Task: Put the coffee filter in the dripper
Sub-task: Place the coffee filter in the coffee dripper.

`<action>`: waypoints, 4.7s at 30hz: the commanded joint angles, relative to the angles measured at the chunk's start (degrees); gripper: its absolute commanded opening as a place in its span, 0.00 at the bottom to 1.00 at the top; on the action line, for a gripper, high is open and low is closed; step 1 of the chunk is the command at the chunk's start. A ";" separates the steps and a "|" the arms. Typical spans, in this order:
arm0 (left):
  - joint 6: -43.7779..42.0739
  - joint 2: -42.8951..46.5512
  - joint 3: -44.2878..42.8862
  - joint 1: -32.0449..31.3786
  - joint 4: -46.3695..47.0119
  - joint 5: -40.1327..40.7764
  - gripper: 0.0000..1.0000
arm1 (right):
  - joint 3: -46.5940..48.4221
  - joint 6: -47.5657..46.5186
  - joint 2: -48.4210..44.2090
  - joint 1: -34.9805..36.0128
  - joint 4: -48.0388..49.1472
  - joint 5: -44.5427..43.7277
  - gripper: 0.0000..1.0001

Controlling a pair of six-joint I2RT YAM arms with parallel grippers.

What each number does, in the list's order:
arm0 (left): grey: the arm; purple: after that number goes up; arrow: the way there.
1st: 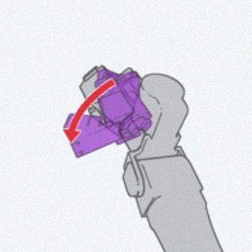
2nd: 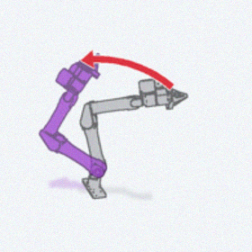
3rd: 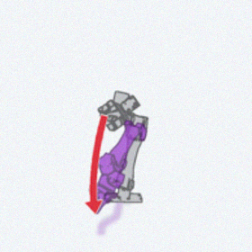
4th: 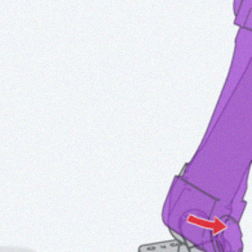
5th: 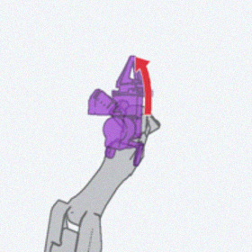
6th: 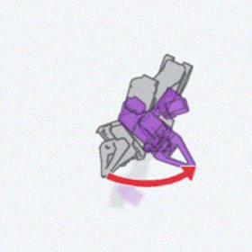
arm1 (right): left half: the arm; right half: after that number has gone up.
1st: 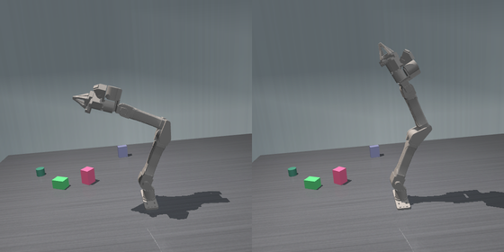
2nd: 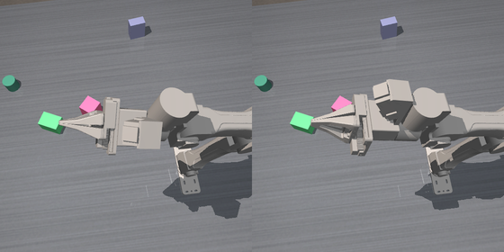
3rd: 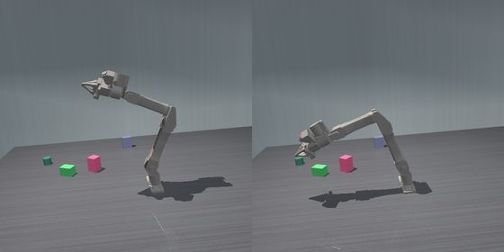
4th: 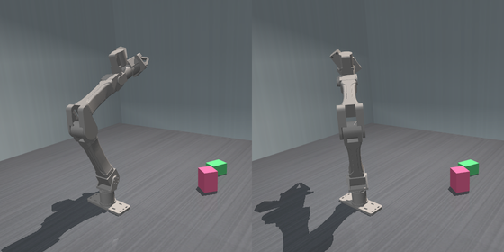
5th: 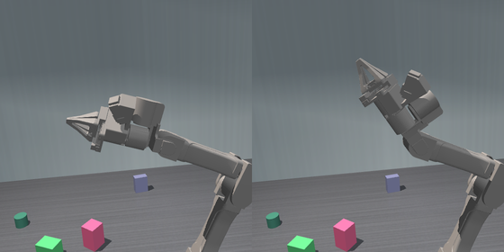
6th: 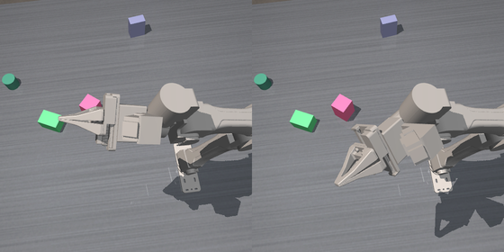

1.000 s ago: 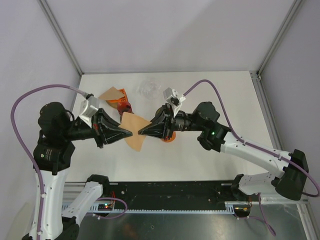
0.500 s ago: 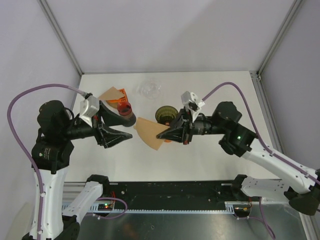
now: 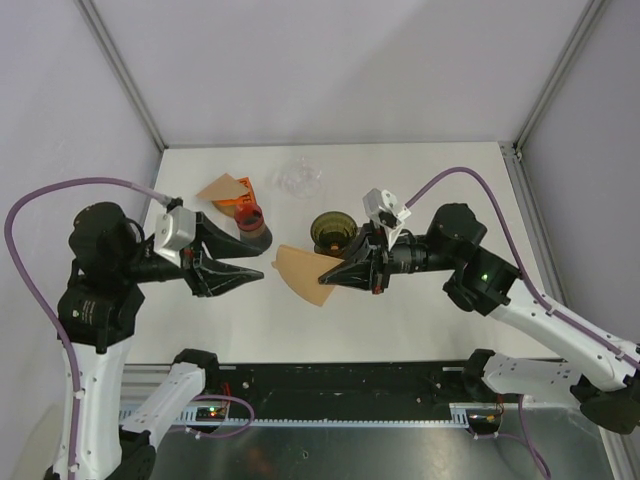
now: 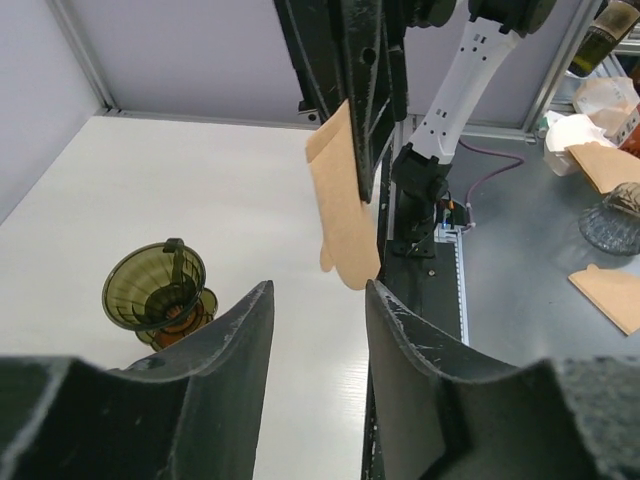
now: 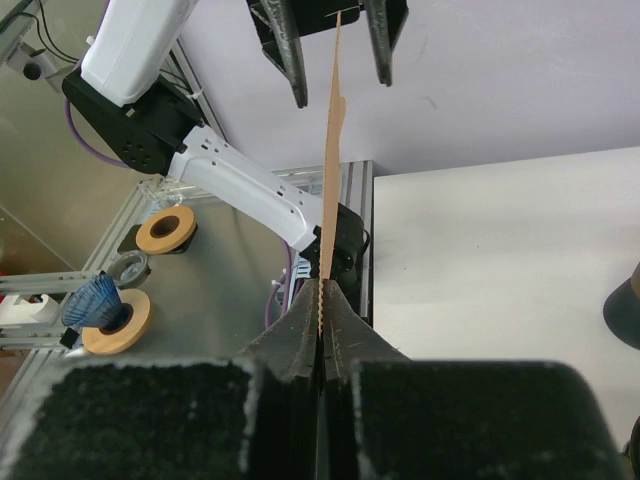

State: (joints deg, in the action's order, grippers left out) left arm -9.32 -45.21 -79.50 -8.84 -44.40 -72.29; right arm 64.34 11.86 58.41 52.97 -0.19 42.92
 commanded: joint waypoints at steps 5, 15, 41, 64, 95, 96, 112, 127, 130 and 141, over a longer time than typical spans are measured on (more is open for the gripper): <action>-4.20 0.59 0.74 -3.75 -0.43 2.84 0.44 | 1.93 2.02 1.65 0.11 5.39 1.98 0.00; -5.07 -1.02 0.44 -5.56 -0.58 3.72 0.26 | 1.94 2.41 2.07 0.53 6.03 1.78 0.00; -5.57 -2.28 -1.59 -6.45 -0.54 0.00 0.11 | 1.92 1.27 2.71 0.80 5.27 2.12 0.00; -5.78 -1.42 -0.12 -6.58 -0.60 -2.80 0.11 | 1.93 1.84 2.67 -0.51 5.21 1.94 0.00; -4.09 -2.91 -2.66 -7.02 -0.54 1.63 0.03 | 1.93 1.78 2.29 -0.33 4.05 1.85 0.00; -4.11 -2.93 -2.67 -7.00 -0.52 1.19 0.05 | 1.93 1.73 2.22 -0.37 3.88 1.79 0.00; -6.02 -2.87 -0.36 -6.98 -0.82 -1.49 0.12 | 1.93 0.28 0.66 -0.80 1.37 1.41 0.00; -6.57 -3.12 -0.35 -6.99 -0.94 -0.66 0.02 | 1.93 0.60 0.43 -0.94 2.57 2.37 0.00; -6.56 -3.08 -0.58 -7.05 -0.98 0.34 0.00 | 1.96 0.75 0.53 -0.94 2.55 2.42 0.00; -8.06 -2.09 0.91 -7.24 -0.99 1.34 0.01 | 1.98 1.37 1.32 -0.87 3.56 2.47 0.00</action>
State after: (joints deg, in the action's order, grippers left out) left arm -15.40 -47.68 -78.72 -15.53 -45.63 -72.16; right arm 64.34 12.82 59.57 52.27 0.78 44.49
